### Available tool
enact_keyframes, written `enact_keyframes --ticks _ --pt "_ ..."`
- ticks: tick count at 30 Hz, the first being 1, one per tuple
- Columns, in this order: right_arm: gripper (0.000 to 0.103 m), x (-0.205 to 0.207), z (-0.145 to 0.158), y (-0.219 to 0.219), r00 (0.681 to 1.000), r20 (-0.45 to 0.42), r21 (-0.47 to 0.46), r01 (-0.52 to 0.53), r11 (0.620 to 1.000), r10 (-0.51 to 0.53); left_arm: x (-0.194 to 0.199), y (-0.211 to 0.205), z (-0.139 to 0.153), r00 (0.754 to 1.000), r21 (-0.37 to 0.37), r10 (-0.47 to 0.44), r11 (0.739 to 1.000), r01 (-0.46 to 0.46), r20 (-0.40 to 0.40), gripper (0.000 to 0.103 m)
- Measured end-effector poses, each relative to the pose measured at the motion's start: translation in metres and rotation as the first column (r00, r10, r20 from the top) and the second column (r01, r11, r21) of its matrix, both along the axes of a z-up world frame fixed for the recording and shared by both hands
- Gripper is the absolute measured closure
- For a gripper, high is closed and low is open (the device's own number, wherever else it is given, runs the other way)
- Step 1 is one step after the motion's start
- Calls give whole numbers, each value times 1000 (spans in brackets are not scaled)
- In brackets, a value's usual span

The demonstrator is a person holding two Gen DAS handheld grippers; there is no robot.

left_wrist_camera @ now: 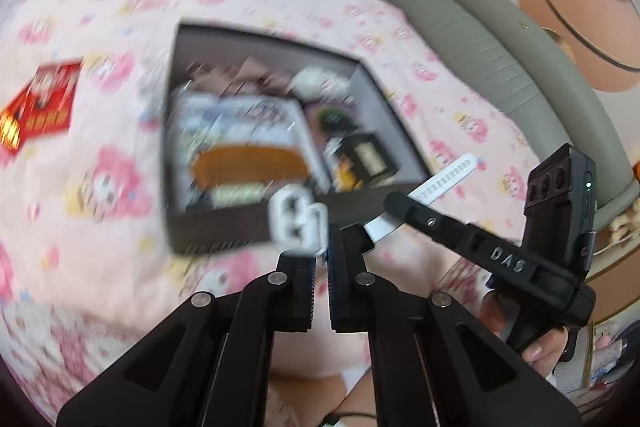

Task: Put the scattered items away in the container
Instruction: 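Carry the white strap over the box with both tools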

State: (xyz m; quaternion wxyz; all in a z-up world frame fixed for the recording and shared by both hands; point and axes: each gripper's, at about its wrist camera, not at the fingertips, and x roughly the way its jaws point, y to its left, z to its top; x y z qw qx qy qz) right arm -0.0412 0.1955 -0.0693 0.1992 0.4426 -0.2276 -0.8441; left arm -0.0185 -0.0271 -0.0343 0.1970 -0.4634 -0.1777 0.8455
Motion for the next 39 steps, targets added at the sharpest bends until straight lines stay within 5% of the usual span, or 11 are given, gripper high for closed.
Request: enact_keyframes --ticks 10,18,23,28,31,33,36,39 --pt "99 -101 39 17 993 -77 63 -79 995 84 -79 21 47 996 -26 55 998 -57 -71 100" --pt "99 -130 -13 0 984 61 103 -175 979 170 -110 19 -11 992 -77 93 993 -86 90 100" --pt "98 -136 -43 -8 974 151 205 -197 959 168 -121 26 -50 979 -87 115 991 -101 170 100" --pt "91 -144 -49 -9 976 164 248 -184 951 146 -127 28 -58 972 -137 157 981 -134 172 98" --pt "76 -145 -39 4 984 138 213 -137 967 109 -126 22 -60 966 -162 175 976 -145 189 90" --pt "57 -143 -32 13 988 121 179 -115 977 94 -124 19 -58 966 -175 179 974 -146 189 81" --pt "57 -135 -16 27 997 57 180 -52 982 43 -121 15 -54 963 -198 183 970 -144 197 57" --pt "57 -125 1 34 998 -59 228 37 973 -24 -113 15 -44 970 -222 154 969 -110 190 52"
